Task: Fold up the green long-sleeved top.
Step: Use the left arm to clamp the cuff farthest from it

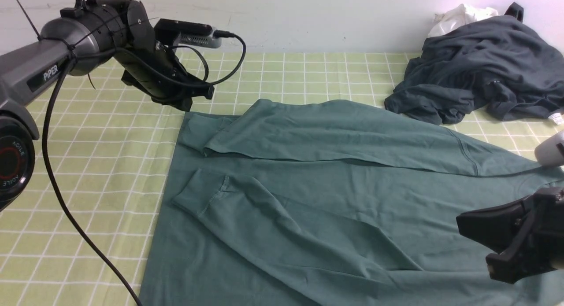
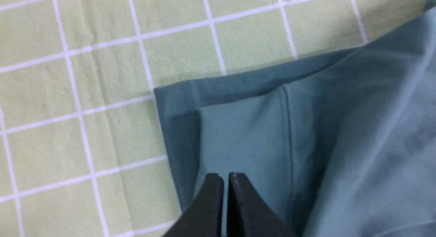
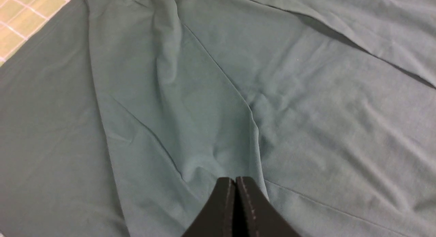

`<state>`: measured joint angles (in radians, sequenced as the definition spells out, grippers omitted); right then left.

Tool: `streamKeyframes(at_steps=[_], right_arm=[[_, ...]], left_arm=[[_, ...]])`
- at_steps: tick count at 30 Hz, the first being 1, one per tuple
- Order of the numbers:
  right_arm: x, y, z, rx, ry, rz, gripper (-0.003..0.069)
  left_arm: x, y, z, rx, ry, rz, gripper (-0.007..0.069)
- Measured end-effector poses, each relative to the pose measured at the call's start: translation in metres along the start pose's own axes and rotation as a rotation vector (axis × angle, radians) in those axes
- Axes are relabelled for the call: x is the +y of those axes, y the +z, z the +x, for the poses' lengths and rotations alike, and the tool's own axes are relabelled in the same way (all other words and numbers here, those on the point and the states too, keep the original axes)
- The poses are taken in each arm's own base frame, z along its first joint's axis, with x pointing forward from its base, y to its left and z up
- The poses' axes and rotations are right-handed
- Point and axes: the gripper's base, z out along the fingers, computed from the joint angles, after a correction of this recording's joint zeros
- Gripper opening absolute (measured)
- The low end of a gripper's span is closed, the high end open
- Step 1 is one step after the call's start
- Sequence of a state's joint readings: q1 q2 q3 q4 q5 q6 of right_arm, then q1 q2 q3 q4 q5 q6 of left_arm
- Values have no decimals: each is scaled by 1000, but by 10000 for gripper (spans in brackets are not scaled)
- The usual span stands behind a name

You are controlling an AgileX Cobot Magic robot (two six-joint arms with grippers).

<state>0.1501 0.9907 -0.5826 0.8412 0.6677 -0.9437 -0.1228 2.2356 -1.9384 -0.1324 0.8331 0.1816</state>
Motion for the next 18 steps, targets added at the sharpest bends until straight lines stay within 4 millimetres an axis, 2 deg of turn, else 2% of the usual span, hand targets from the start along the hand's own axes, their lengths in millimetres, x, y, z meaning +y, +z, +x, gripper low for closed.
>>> streamKeyframes(at_steps=[7,10,13,18], right_arm=[[0,0,0,-3,-2,-3,-6],[0,0,0,-4,-2,-4,-6],[0,0,0,-4,-1,-4,-6],[0,0,0,-4,0,-4,-6]], left_arm=[[4,42,16,66,26,-3,255],[4,52,21,87,26,0,307],[4,53,21,89,23,1,265],[2,50,21,126,22,16,62]])
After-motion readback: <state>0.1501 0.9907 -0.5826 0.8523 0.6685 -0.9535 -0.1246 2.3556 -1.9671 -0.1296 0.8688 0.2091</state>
